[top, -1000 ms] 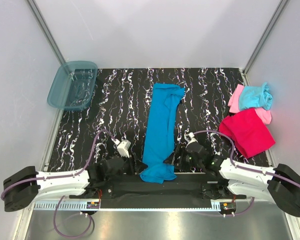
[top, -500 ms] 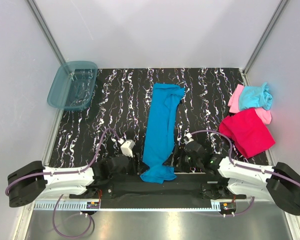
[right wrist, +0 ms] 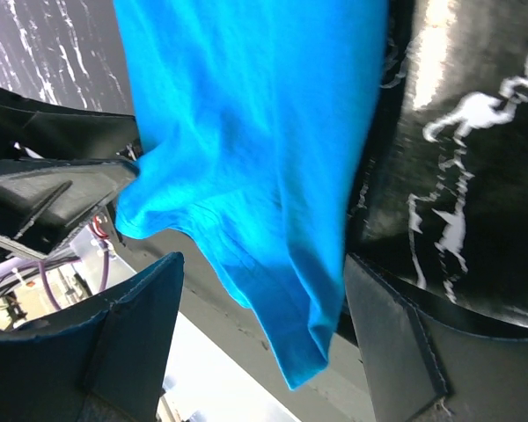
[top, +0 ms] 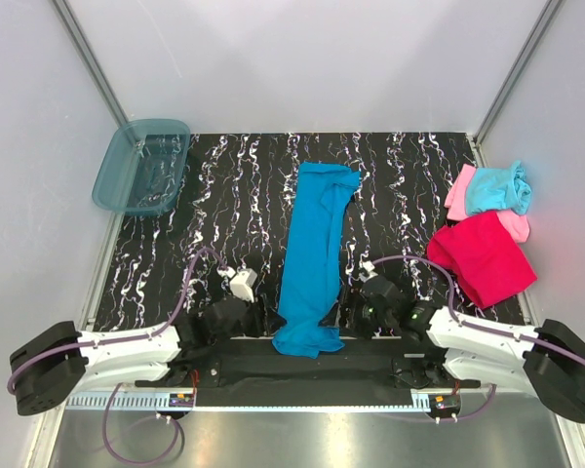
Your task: Fold and stack the t-shirts
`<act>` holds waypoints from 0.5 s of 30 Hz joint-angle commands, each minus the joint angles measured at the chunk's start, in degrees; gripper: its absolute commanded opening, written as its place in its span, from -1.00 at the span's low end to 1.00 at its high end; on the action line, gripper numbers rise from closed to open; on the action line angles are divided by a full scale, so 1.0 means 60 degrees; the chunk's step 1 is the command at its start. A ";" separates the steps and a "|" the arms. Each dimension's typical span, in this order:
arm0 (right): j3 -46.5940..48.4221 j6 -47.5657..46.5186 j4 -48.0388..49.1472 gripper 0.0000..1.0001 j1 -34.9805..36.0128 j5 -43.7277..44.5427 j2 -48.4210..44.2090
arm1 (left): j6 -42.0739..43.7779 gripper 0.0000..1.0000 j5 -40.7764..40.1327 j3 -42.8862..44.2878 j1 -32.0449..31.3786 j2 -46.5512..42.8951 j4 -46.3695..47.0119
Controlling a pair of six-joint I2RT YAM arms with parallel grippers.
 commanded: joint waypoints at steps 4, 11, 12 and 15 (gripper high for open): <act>0.0011 -0.0177 0.0564 0.60 -0.0004 -0.0061 0.1387 | 0.0107 0.00 0.0460 0.0000 0.0061 0.0617 0.0776; 0.0434 -0.0337 0.1214 0.56 0.0026 0.0009 0.2489 | 0.0166 -0.06 0.0519 0.0263 0.0061 0.1072 0.0895; 0.0581 -0.0556 0.0487 0.56 0.0011 0.0287 0.2299 | 0.0181 -0.06 0.0446 0.0278 0.0061 0.1000 0.0807; 0.1167 -0.0864 -0.0556 0.60 -0.0003 0.1488 0.1452 | 0.0297 0.10 -0.0256 0.0685 0.0061 0.0766 0.0047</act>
